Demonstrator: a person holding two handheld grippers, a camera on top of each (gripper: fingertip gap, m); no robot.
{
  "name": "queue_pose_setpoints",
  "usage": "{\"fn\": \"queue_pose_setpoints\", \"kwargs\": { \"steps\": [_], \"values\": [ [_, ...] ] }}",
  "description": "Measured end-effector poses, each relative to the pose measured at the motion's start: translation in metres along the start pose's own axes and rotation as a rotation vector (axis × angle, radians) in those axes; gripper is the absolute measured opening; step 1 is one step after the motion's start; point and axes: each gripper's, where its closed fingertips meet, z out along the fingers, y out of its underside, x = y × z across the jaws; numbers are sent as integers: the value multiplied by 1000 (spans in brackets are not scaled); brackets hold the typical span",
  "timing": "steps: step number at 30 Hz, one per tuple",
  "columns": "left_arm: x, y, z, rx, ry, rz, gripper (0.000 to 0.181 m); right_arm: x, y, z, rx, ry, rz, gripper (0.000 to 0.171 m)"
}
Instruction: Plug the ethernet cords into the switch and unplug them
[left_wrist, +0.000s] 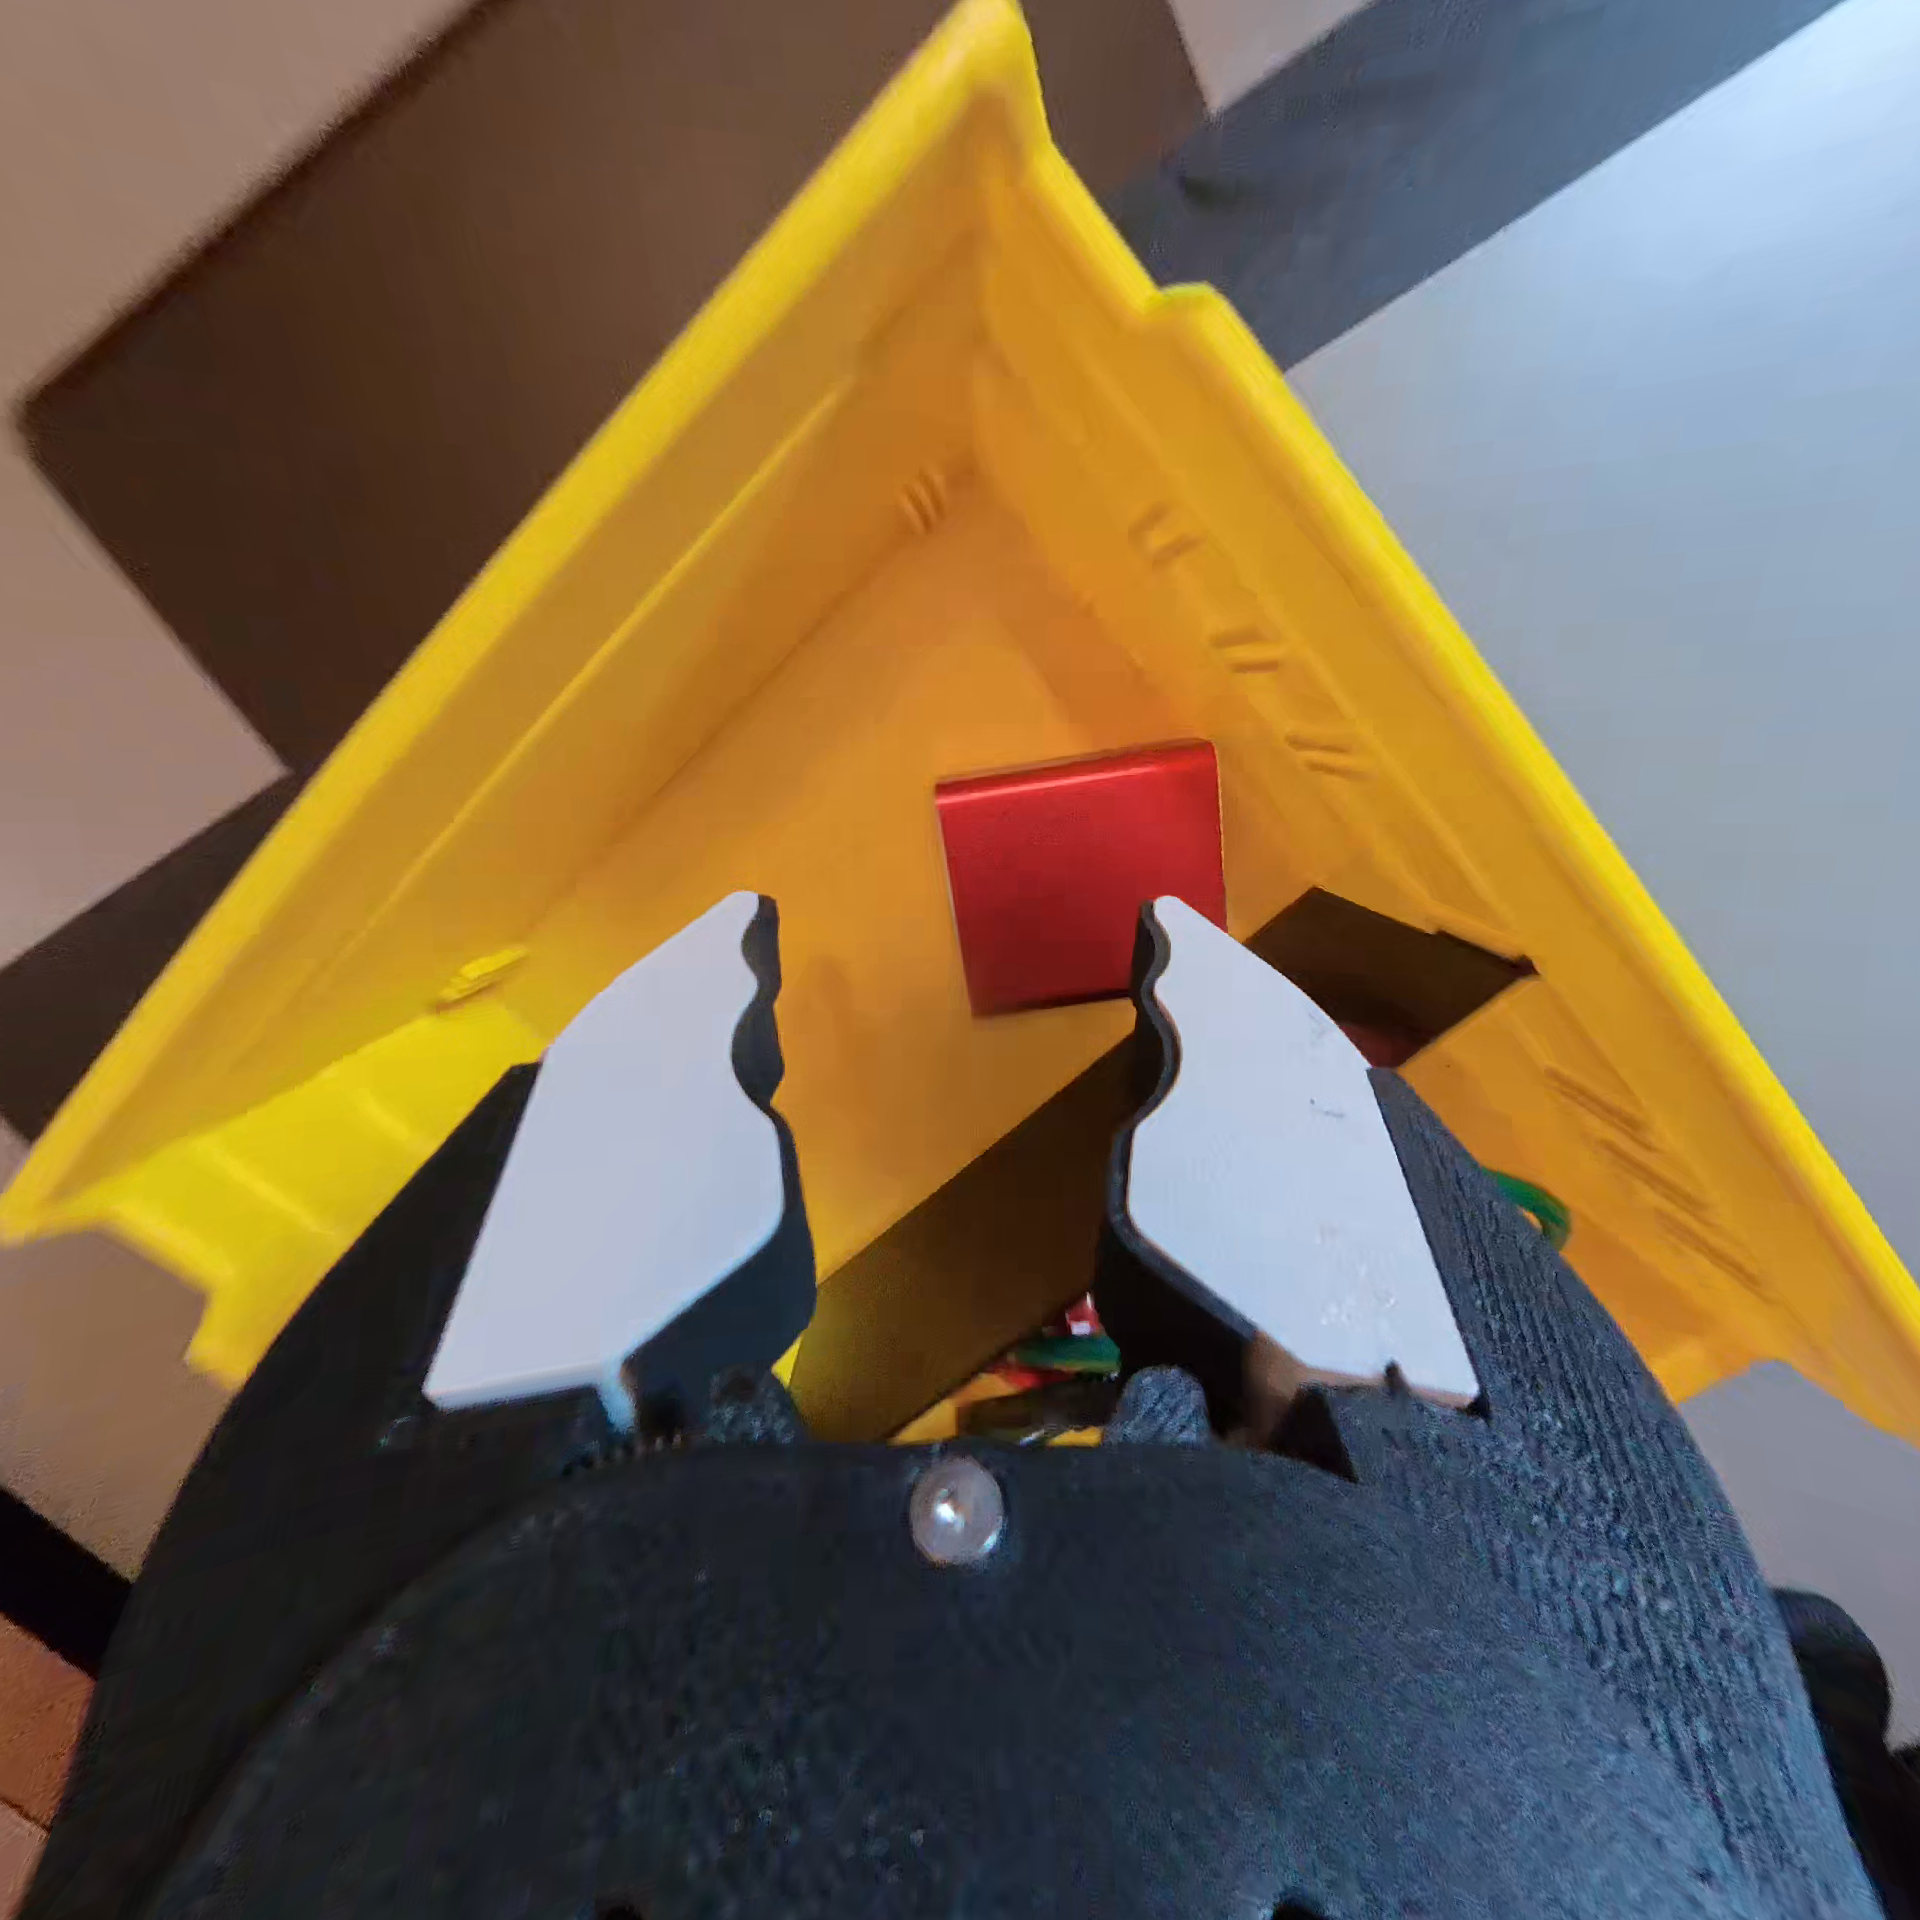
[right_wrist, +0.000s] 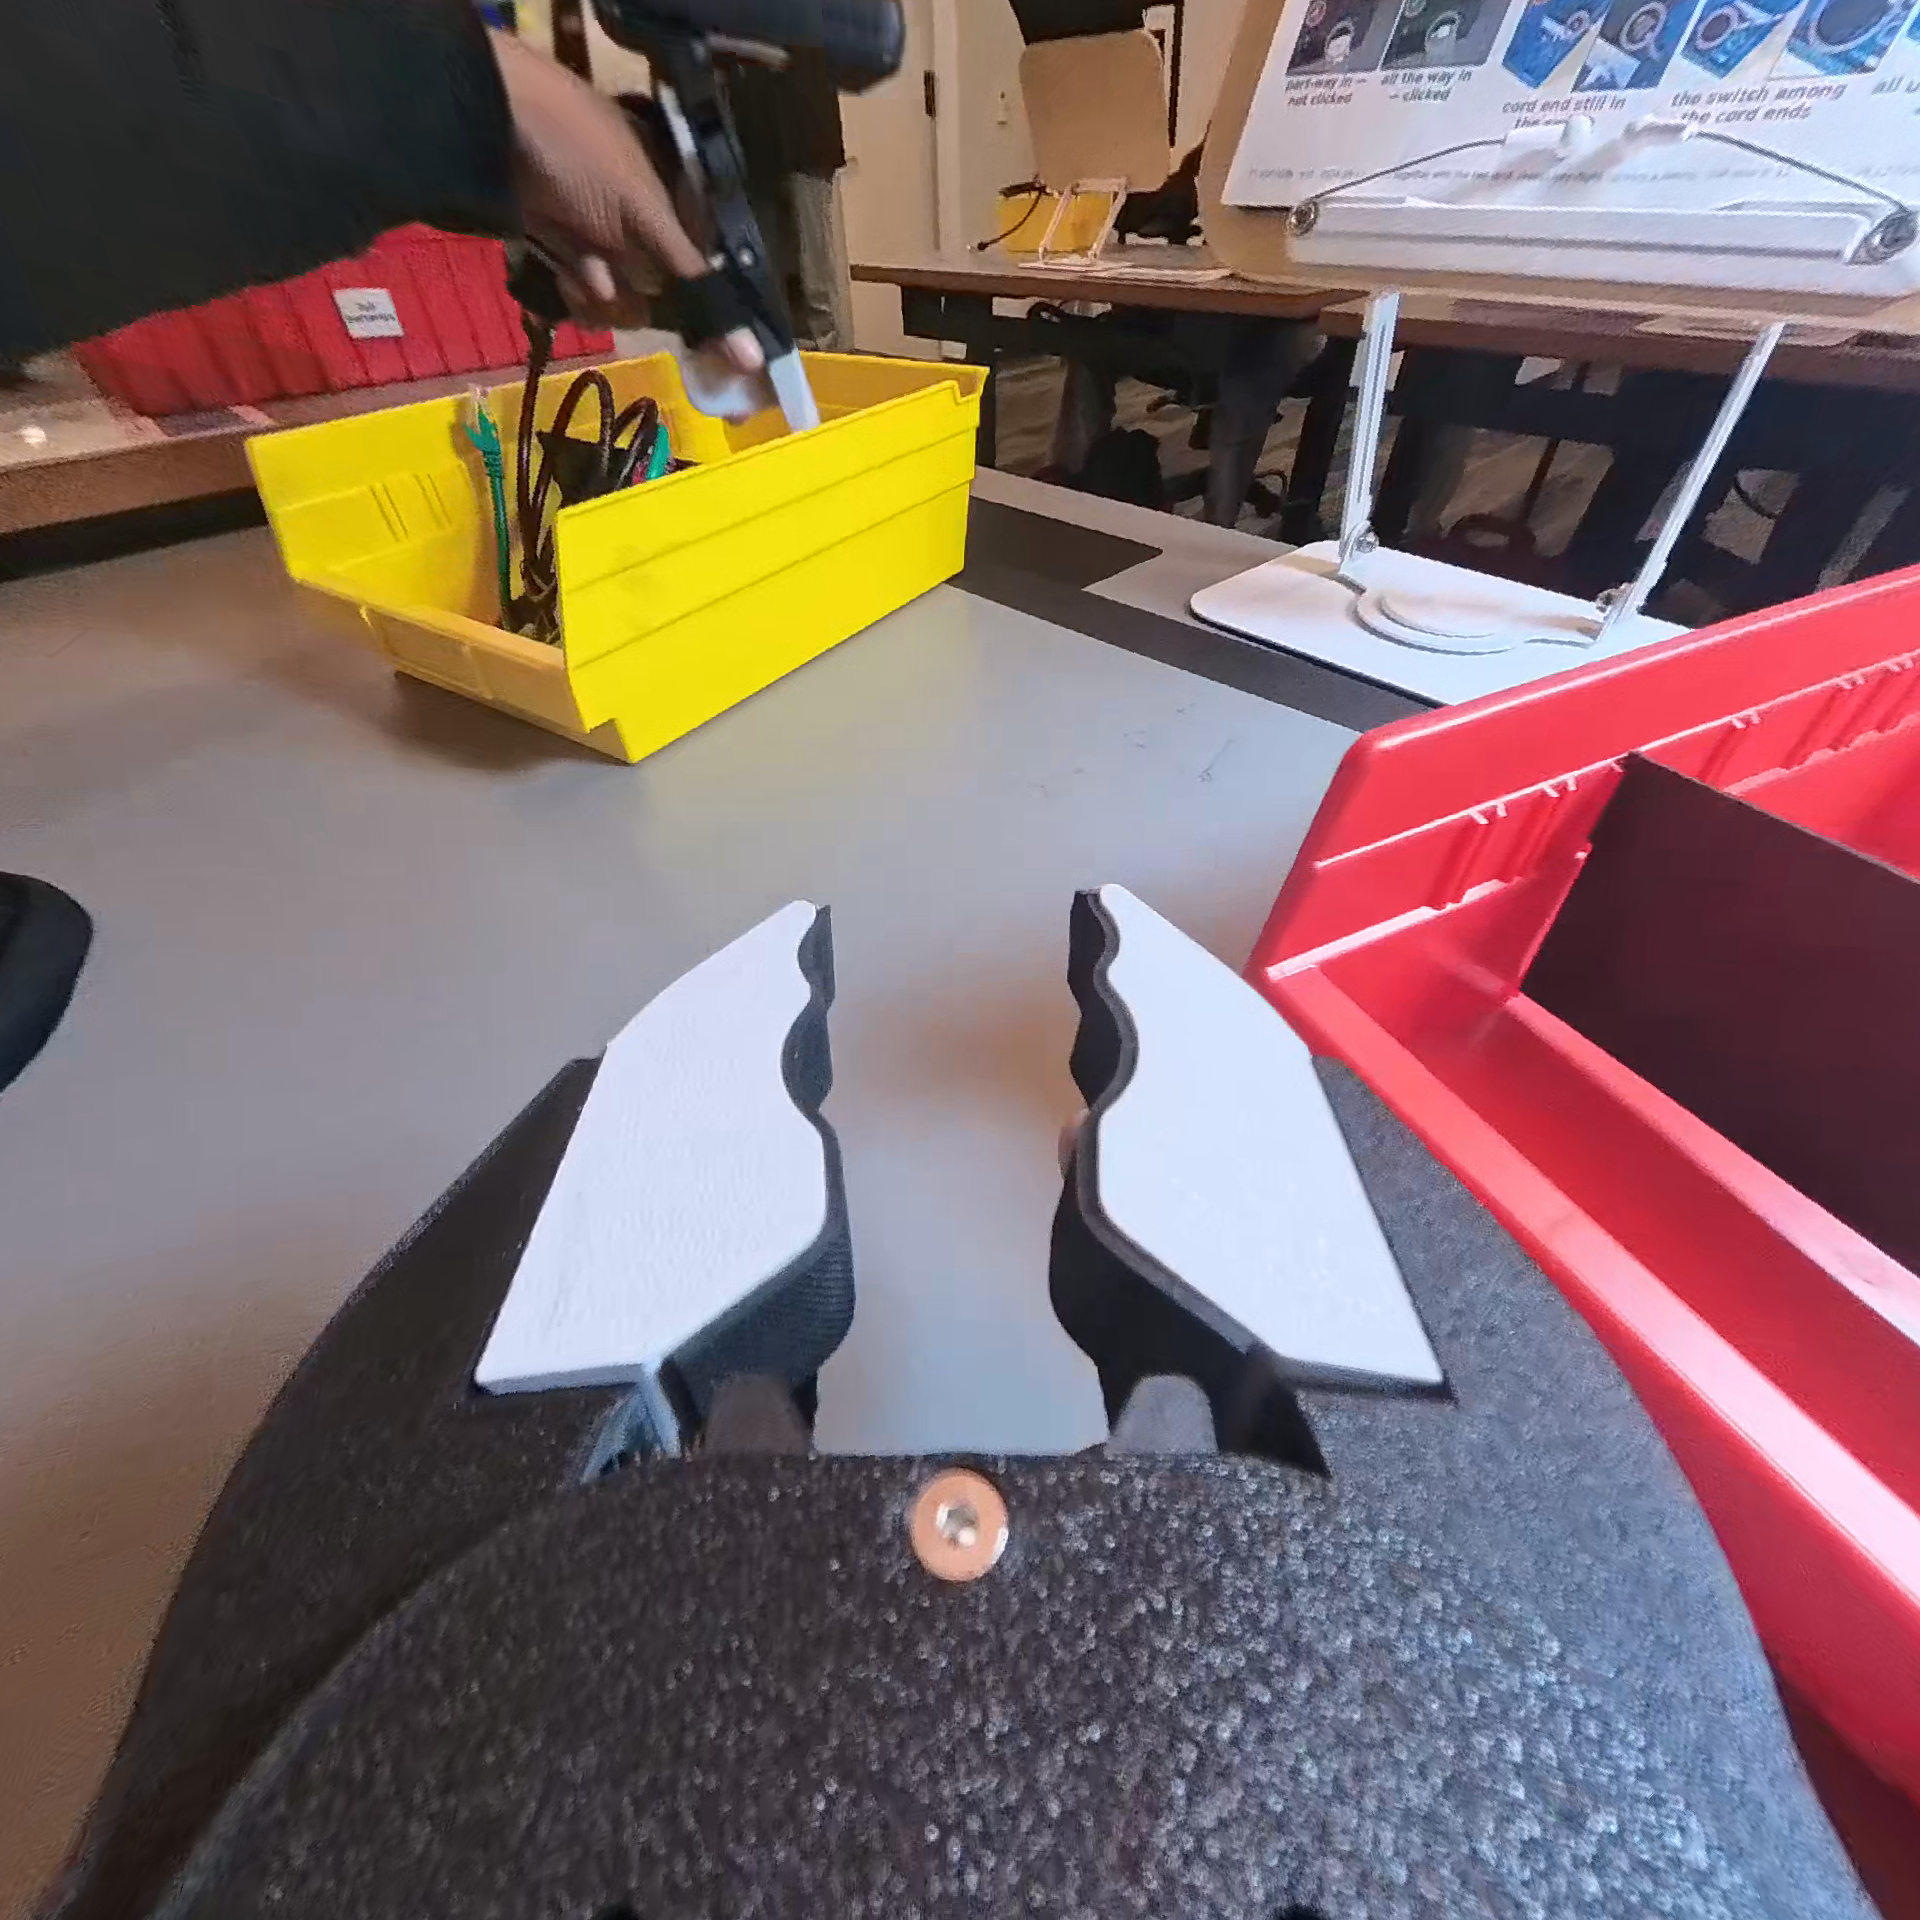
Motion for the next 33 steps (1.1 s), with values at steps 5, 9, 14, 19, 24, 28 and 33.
{"fn": "queue_pose_setpoints", "kwargs": {
  "steps": [5, 9, 14, 19, 24, 28, 33],
  "values": [
    [17, 12, 37, -174, 138, -20, 70, 1, 2, 1, -5, -22, 8, 43],
    [24, 15, 45, -226, 176, -29, 72, 1, 2, 3, -1, -37, 28, 42],
    [31, 16, 45, -265, 194, -31, 68, -3, 4, 1, -2, -51, 57, 40],
    [38, 18, 51, -288, 231, -60, 74, -5, 1, -3, 14, -44, 60, 39],
    [34, 16, 50, -262, 216, -40, 72, 2, 2, -7, 19, -11, 50, 36],
    [6, -2, 37, -133, 101, -60, 44, 7, 1, -11, 38, 4, 73, 35],
    [7, 5, 29, -176, 96, -42, 66, 5, -1, -9, 39, -14, 88, 35]
  ]
}}
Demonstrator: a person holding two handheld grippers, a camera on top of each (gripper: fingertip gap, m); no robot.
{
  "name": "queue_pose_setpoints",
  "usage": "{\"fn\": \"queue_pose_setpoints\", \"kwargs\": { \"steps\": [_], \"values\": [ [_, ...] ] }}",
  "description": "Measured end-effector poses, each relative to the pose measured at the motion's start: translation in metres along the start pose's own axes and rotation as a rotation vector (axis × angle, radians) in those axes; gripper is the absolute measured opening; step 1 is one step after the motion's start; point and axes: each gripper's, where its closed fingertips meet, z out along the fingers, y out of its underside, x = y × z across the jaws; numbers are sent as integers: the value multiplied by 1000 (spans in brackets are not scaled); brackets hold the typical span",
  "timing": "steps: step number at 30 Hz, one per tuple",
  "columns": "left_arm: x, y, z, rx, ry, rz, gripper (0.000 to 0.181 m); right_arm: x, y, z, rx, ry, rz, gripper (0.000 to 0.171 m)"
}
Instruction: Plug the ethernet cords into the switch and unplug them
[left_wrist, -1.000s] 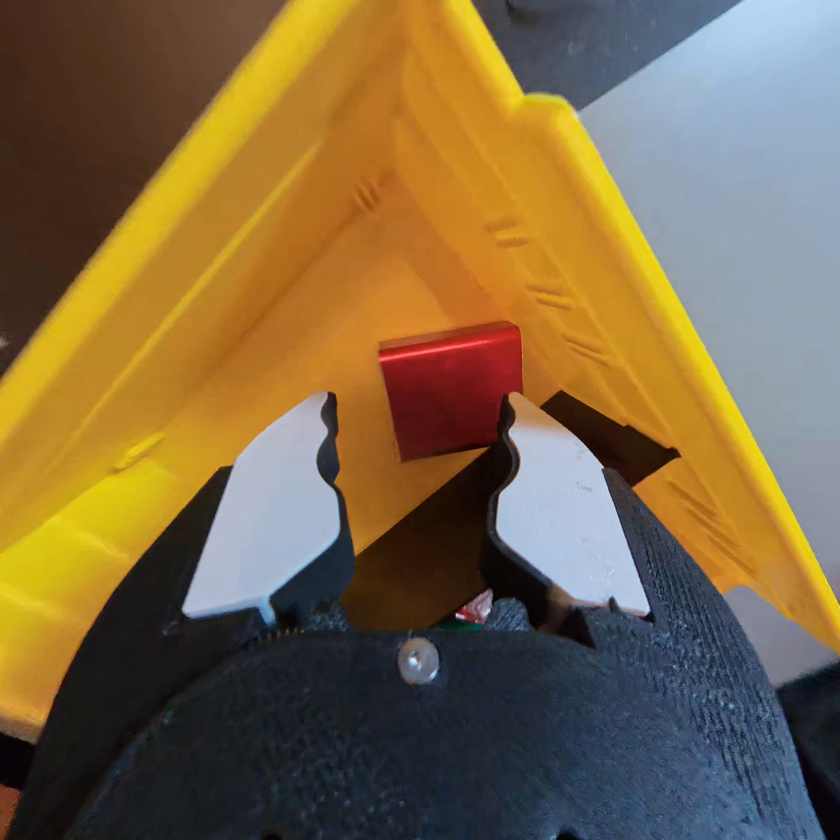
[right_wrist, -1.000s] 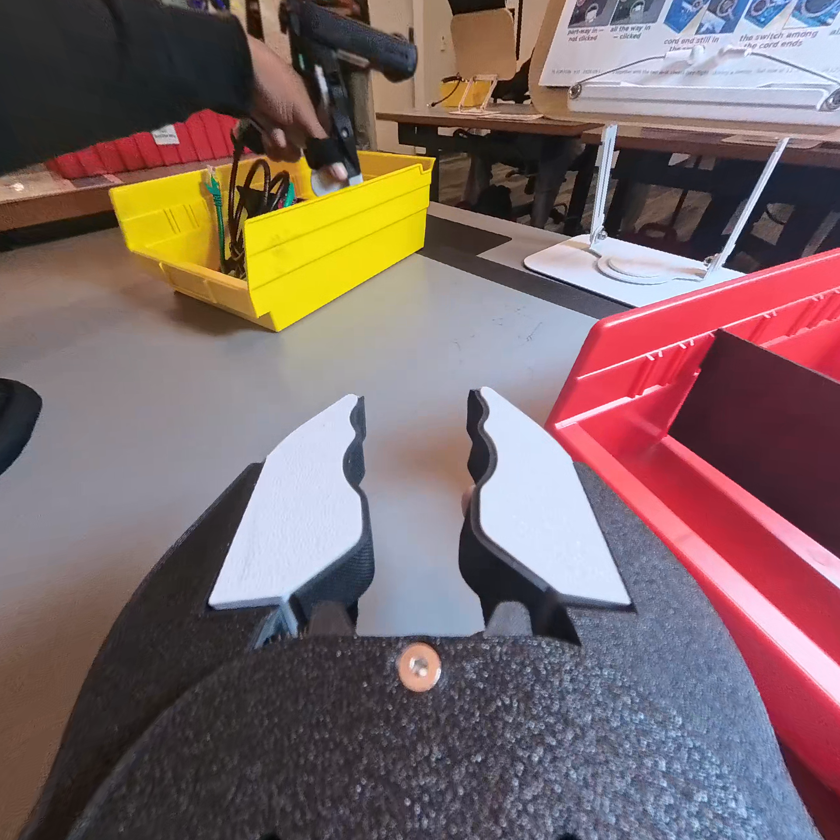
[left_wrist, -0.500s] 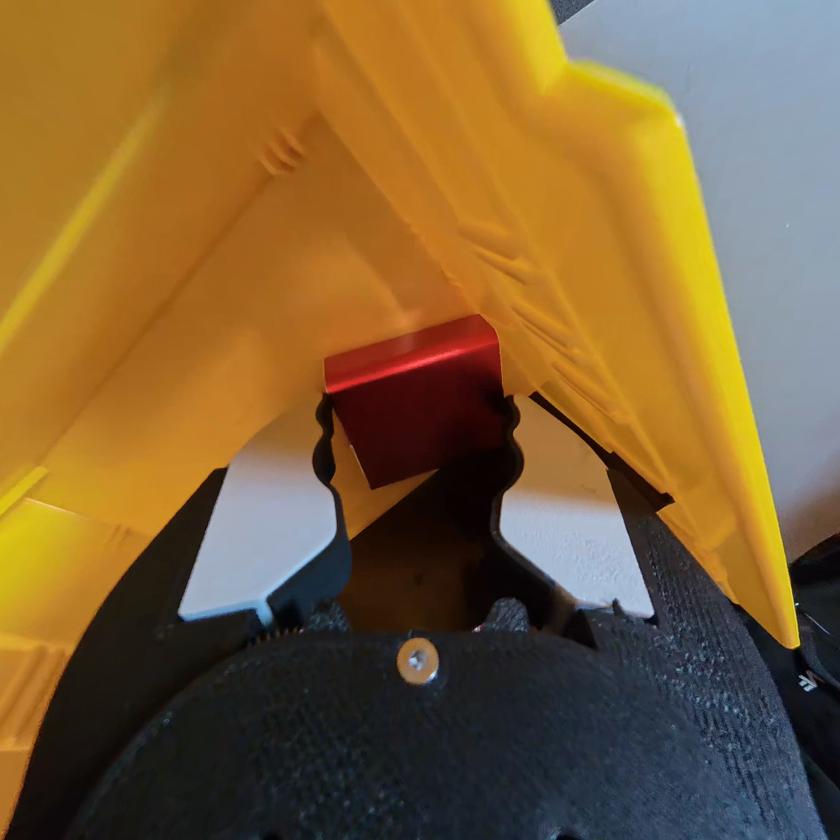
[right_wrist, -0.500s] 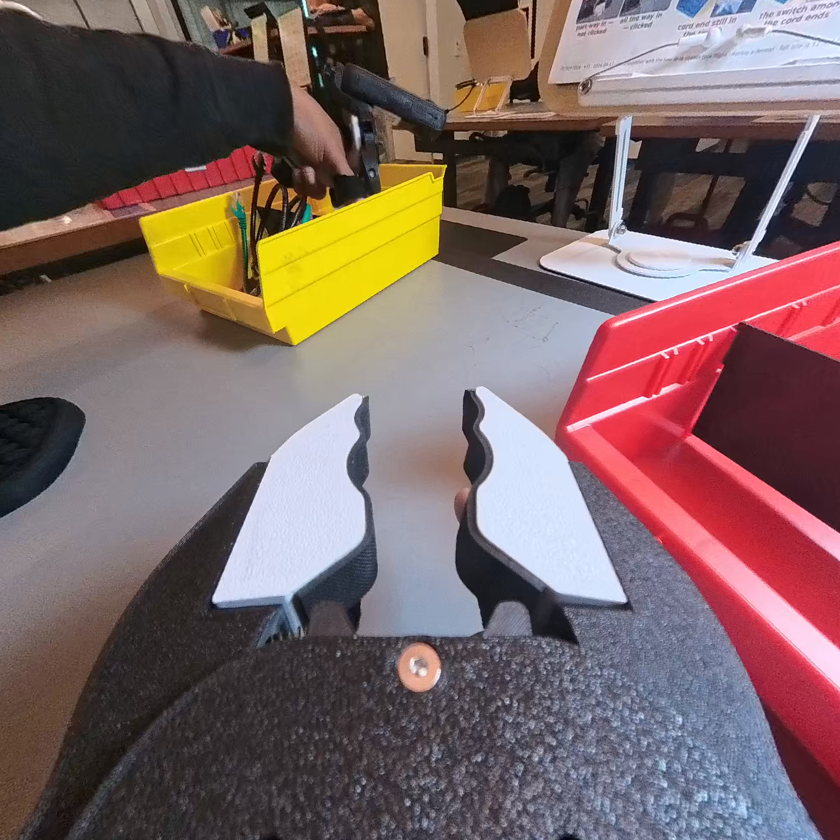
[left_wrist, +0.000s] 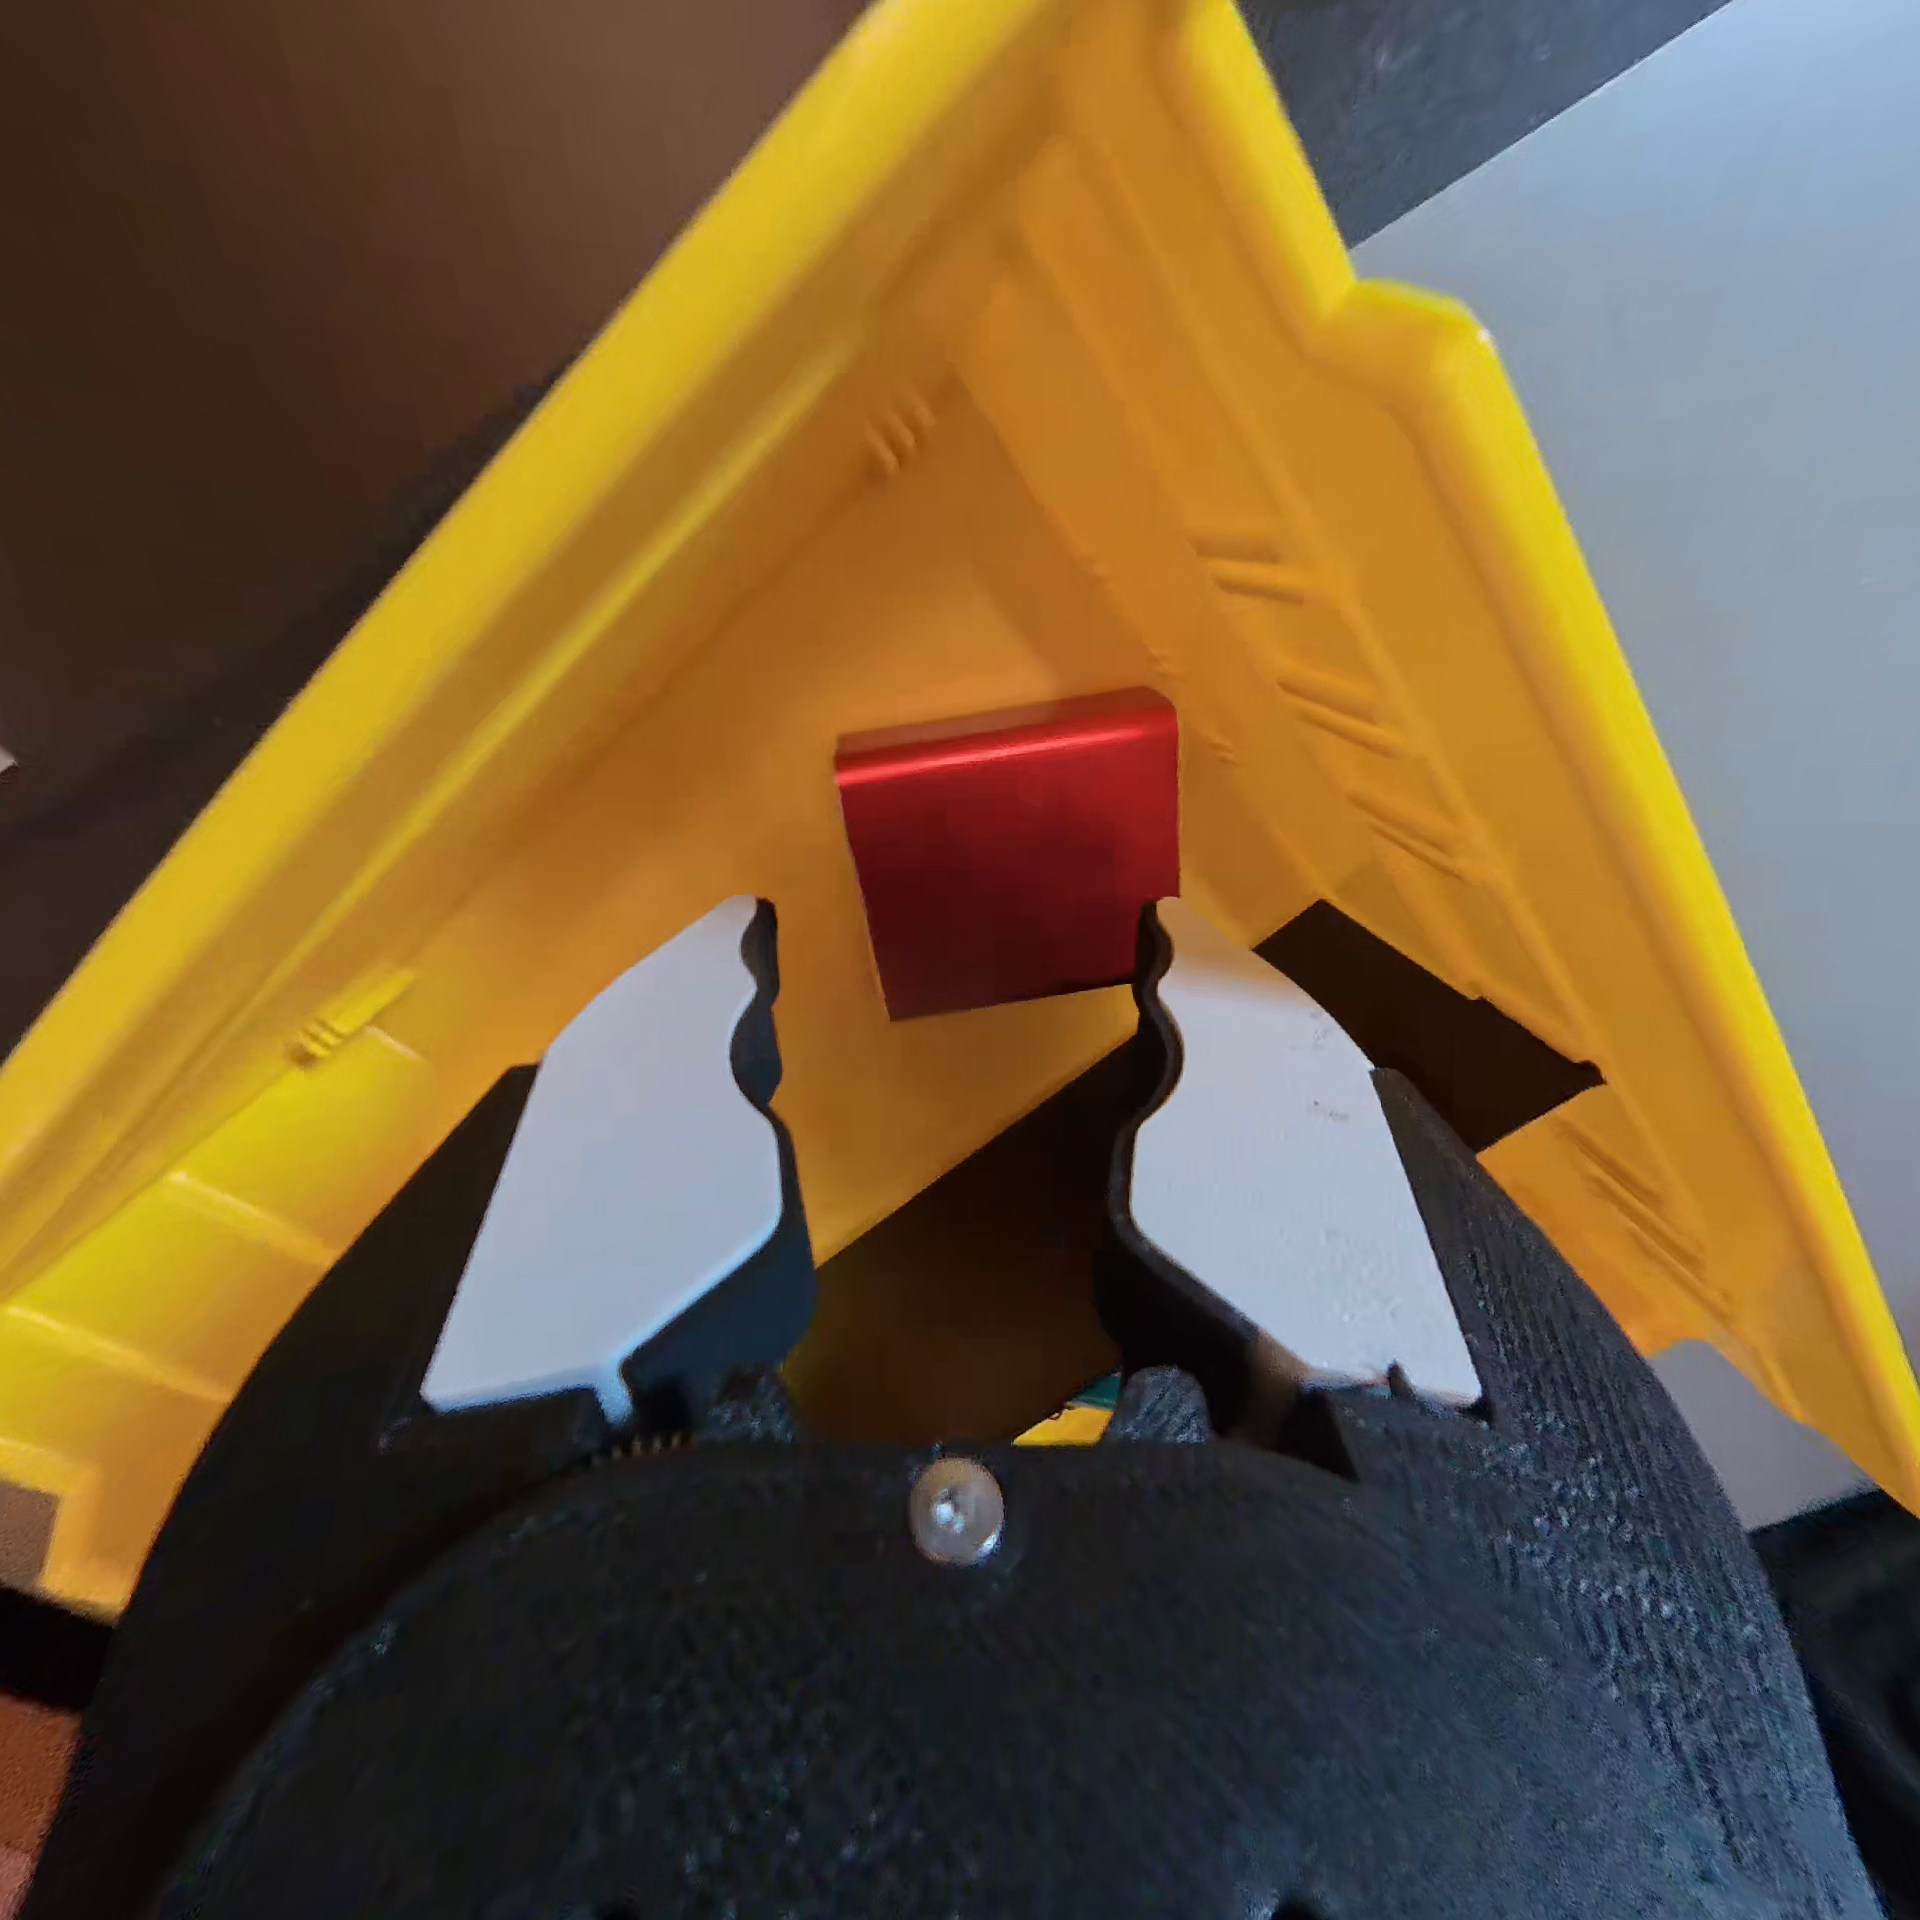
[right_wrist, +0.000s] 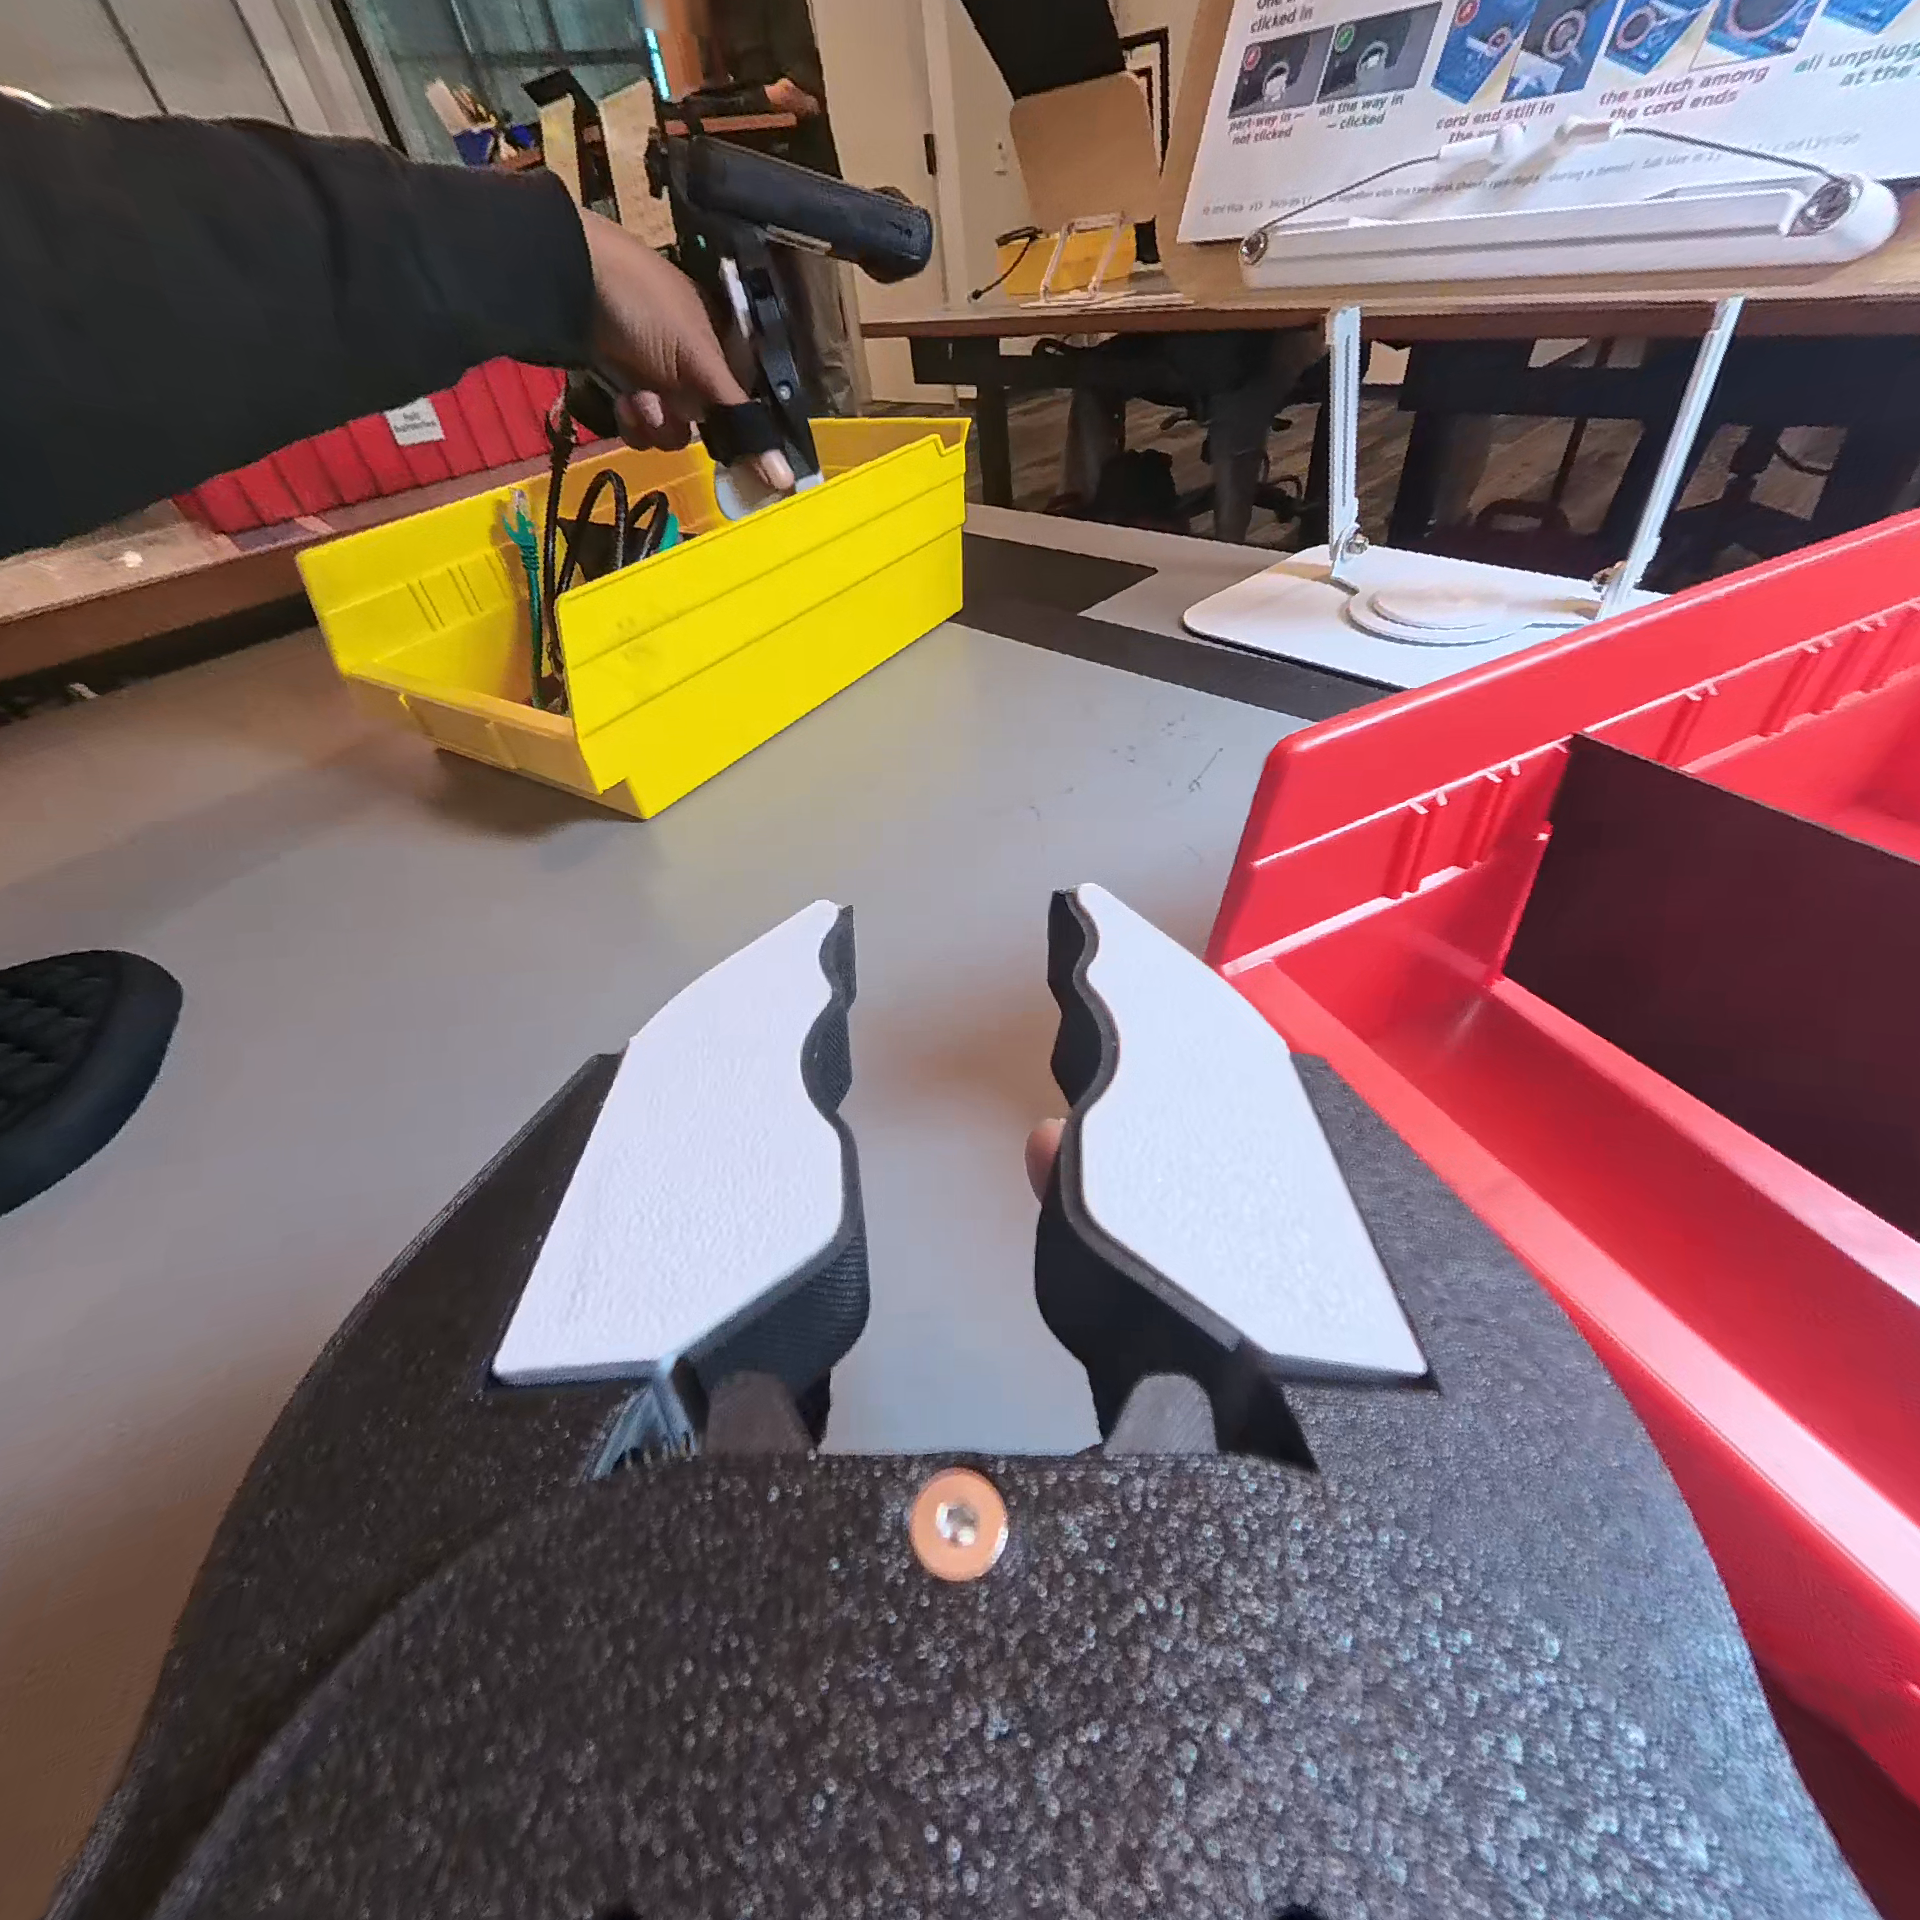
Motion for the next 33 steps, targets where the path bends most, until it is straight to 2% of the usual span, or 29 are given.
{"fn": "queue_pose_setpoints", "kwargs": {
  "steps": [3, 6, 8, 12, 15, 19, 22, 25, 28, 30, 33],
  "values": [
    [15, -3, 9, -1, 55, -5, 72, -4, 3, 2, -14, -13, -10, 36],
    [14, 7, 29, -111, -10, 28, 82, -5, 5, 2, -26, -15, -17, 36],
    [9, 11, 37, -169, -78, 66, 79, -3, 5, 1, -28, -8, -20, 35],
    [3, 8, 34, -151, -96, 85, 77, 3, 6, -2, -28, 8, -10, 35],
    [-2, 3, 8, -39, -80, 76, 77, 5, 4, -4, -17, 13, -6, 34],
    [12, -14, -66, 285, -10, 120, 77, 1, 2, -3, -10, -3, -27, 34],
    [66, -13, -127, 553, 164, 192, 77, -8, 2, 0, -9, -25, -79, 34],
    [146, 16, -156, 731, 412, 310, 77, -21, 0, 2, -5, -43, -151, 35],
    [230, 60, -148, 806, 693, 422, 77, -40, -3, 5, 4, -69, -287, 39],
    [280, 94, -131, 800, 887, 480, 77, -57, -4, 6, 2, -110, -404, 43],
    [338, 136, -107, 778, 1131, 541, 77, -95, 8, 6, -84, -297, -518, 48]
  ]
}}
